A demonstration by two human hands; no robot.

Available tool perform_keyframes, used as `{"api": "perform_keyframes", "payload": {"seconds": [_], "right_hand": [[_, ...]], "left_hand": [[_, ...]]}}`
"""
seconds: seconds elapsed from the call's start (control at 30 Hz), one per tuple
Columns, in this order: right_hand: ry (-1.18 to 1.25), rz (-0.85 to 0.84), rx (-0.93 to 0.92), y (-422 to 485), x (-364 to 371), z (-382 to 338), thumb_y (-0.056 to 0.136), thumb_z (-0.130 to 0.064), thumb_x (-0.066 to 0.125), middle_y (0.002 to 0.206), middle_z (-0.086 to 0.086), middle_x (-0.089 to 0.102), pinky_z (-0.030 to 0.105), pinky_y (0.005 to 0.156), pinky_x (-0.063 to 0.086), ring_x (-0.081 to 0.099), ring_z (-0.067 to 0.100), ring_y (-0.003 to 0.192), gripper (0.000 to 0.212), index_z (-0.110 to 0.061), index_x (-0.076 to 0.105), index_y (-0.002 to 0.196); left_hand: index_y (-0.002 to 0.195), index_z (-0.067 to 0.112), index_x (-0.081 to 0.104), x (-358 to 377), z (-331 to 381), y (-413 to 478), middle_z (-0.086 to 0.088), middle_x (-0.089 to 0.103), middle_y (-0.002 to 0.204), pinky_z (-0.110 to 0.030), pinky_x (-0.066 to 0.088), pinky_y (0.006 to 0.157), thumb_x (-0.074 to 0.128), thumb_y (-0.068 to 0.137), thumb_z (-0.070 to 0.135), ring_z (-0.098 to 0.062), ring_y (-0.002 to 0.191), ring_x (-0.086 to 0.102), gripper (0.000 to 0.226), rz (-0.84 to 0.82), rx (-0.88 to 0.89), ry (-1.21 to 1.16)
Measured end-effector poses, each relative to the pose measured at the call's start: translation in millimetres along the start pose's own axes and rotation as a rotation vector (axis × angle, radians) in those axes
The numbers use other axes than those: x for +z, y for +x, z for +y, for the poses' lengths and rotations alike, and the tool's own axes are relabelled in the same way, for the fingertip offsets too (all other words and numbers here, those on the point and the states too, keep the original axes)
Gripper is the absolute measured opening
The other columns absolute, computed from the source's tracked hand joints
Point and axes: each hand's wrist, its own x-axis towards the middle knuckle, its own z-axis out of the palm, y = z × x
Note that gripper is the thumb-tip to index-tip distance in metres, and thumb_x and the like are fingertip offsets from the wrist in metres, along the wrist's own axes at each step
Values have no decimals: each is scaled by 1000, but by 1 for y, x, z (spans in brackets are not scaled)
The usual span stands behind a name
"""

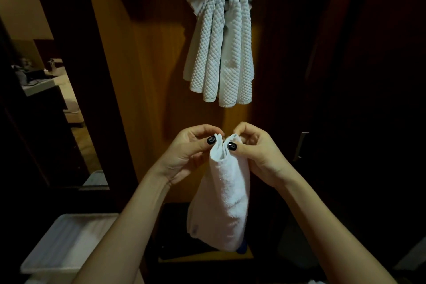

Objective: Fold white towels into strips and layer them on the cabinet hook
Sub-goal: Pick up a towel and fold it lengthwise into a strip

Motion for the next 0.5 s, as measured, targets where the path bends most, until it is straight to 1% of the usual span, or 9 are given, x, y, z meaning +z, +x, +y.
{"api": "perform_keyframes", "payload": {"seconds": [0.1,0.2,0.23,0.27,0.33,0.4,0.5], "right_hand": [[-23,9,-9,0,-1,0,65,-20,80,78,1,68,24,68,53,63,13,74,13,-21,68,69],[-50,-2,-5,-1,-2,-1,66,-23,79,80,-1,70,24,70,53,65,12,77,11,-21,70,69],[-62,-7,-4,-1,-2,-1,66,-23,79,80,-1,69,25,71,53,65,13,77,11,-21,70,69],[-76,-13,-5,-1,-1,-1,67,-22,80,80,-2,69,25,72,53,65,13,77,11,-21,69,69],[-108,-24,-13,-1,0,-1,71,-16,80,79,-3,69,25,72,53,64,13,78,14,-22,67,68],[-134,-23,-17,0,0,0,74,-10,76,79,-2,68,25,72,53,64,13,79,17,-22,66,68],[-194,23,-15,0,0,2,73,-14,77,83,1,67,29,75,52,62,16,83,16,-19,62,74]], "left_hand": [[81,21,78,0,-2,2,4,73,80,-11,50,58,93,52,38,-1,67,67,37,15,10,8],[79,20,78,2,-3,2,6,72,74,-9,48,54,90,56,34,3,55,62,29,19,33,-8],[79,21,78,2,-3,2,6,72,73,-9,48,54,89,57,34,4,54,62,28,13,34,-14],[79,21,79,2,-3,2,5,72,73,-10,50,57,90,56,35,2,58,64,30,11,28,-12],[82,21,79,1,-4,3,3,74,81,-16,54,66,92,55,38,-4,73,69,35,11,10,0],[87,20,79,-1,-3,5,1,75,88,-19,55,72,88,62,37,-8,84,70,32,-12,2,16],[91,18,79,-2,-1,6,-3,75,92,-21,54,73,82,72,30,-12,88,71,23,4,-12,85]]}}
